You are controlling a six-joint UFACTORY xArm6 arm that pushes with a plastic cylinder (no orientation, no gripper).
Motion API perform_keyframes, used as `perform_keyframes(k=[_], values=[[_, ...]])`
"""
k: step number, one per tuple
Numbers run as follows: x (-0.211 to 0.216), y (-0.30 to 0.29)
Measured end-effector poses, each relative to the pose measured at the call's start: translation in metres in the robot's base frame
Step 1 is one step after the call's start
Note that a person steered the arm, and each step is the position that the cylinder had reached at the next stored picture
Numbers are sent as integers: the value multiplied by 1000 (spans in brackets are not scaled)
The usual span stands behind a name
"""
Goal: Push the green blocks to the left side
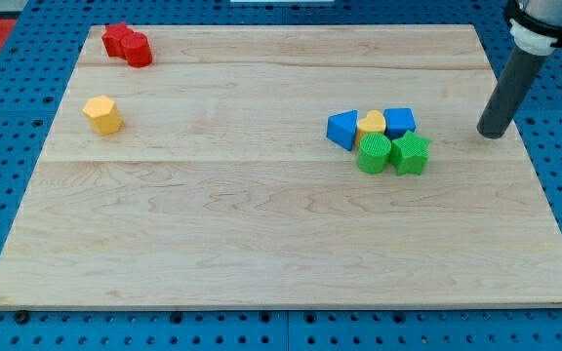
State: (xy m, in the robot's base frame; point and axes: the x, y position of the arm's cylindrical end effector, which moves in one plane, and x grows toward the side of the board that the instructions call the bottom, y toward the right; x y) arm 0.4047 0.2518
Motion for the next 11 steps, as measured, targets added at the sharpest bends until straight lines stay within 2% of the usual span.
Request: perform_keyframes(k=[2, 3, 4, 5, 6, 7, 9, 11], values=[[-33, -28], [15, -37], [32, -63], [44, -142], [74, -171], [73, -200], [11, -217], [2, -258]])
